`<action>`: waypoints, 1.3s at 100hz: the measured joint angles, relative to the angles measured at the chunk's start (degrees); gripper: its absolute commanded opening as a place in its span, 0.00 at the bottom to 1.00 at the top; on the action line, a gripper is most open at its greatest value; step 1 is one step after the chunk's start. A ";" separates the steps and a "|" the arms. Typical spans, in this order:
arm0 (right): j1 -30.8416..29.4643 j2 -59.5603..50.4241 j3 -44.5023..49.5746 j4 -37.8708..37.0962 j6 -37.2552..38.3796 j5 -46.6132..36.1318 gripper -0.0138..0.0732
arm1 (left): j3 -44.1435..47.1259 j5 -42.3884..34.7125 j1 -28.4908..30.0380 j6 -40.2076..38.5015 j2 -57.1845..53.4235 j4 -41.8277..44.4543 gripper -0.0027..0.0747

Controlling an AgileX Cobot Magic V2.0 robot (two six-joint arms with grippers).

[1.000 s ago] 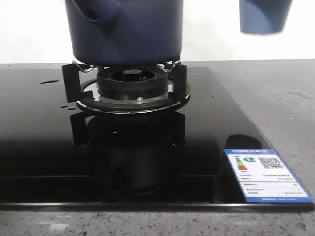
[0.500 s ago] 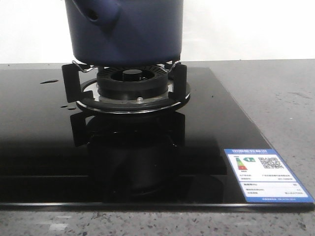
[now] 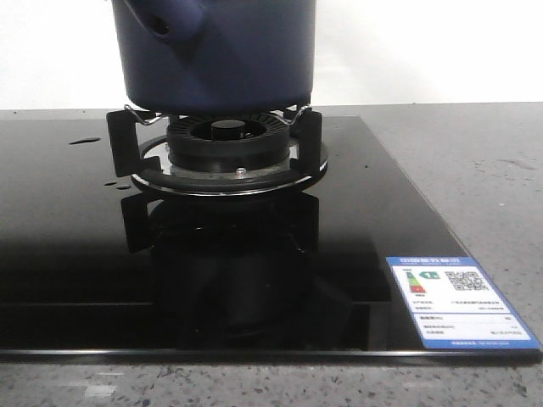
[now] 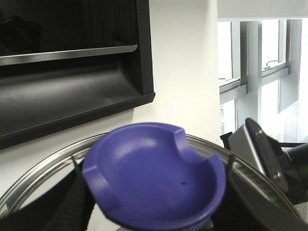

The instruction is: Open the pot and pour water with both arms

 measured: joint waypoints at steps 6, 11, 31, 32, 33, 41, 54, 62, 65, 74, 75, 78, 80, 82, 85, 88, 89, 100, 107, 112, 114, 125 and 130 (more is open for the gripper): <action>0.53 0.55 -0.13 -1.99 0.00 0.00 0.59 | 0.00 0.00 0.00 0.00 0.00 0.00 0.38; 0.77 0.95 -0.25 -3.84 0.00 0.00 0.59 | 0.00 0.00 0.00 0.00 0.00 0.04 0.38; 1.42 2.59 -0.25 -11.08 0.00 -0.10 0.59 | 0.00 0.00 0.00 0.00 0.00 0.04 0.38; 1.42 2.60 -0.25 -11.52 0.00 -0.10 0.59 | 0.00 0.00 0.00 0.00 0.00 0.04 0.38; 1.42 2.71 -0.25 -11.69 0.00 -0.10 0.59 | 0.00 0.00 0.00 0.00 0.00 0.04 0.38; 1.42 3.41 -0.25 -13.94 0.00 -0.10 0.59 | 0.00 0.00 0.00 0.00 0.00 0.04 0.38; 1.42 4.01 -0.25 -17.45 0.00 -0.18 0.59 | 0.00 0.00 0.00 0.00 0.00 0.04 0.38; 1.42 4.21 -0.25 -20.02 0.00 -1.22 0.59 | 0.00 0.00 0.00 0.00 0.00 0.04 0.38; 1.42 4.21 -0.25 -20.80 0.00 -1.66 0.59 | 0.00 0.00 0.00 0.00 0.00 0.04 0.38; 1.42 4.21 -0.25 -23.25 0.00 -3.33 0.59 | 0.00 0.00 0.00 0.00 0.00 0.04 0.38; 1.42 4.21 -0.25 -23.40 0.00 -3.44 0.59 | 0.00 0.00 0.00 0.00 0.00 0.04 0.38; 1.42 4.21 -0.25 -24.02 0.00 -3.87 0.59 | 0.00 0.00 0.00 0.00 0.00 0.04 0.38; 1.42 4.21 -0.25 -24.51 0.00 -4.16 0.59 | 0.00 0.00 0.00 0.00 0.00 0.04 0.38; 1.42 4.21 -0.25 -24.94 0.00 -4.32 0.59 | 0.00 0.00 0.00 0.00 0.00 0.04 0.38; 1.42 4.21 -0.25 -25.59 0.00 -4.63 0.59 | 0.00 0.00 0.00 0.00 0.00 0.04 0.38; 1.42 4.21 -0.25 -26.37 0.00 -5.09 0.59 | 0.00 0.00 0.00 0.00 0.00 0.04 0.38; 1.42 4.21 -0.25 -26.54 0.00 -5.12 0.59 | 0.00 0.00 0.00 0.00 0.00 0.04 0.38; 1.42 4.72 -0.25 -30.32 0.00 -6.51 0.59 | 0.00 0.00 0.00 0.00 0.00 0.04 0.38; 1.42 5.42 -0.25 -32.13 0.00 -7.03 0.59 | 0.00 0.00 0.00 0.00 0.00 0.04 0.38; 1.42 6.07 -0.25 -33.01 0.00 -7.14 0.59 | 0.00 0.00 0.00 0.00 0.00 0.04 0.38; 1.42 6.23 -0.25 -33.29 0.00 -7.14 0.59 | 0.00 0.00 0.00 0.00 0.00 0.04 0.38; 1.42 7.26 -0.25 -34.72 0.00 -7.14 0.59 | 0.00 0.10 0.00 0.00 0.00 0.04 0.38; 1.42 7.52 -0.25 -35.57 0.00 -7.33 0.59 | 0.00 0.10 0.00 0.00 0.00 0.04 0.38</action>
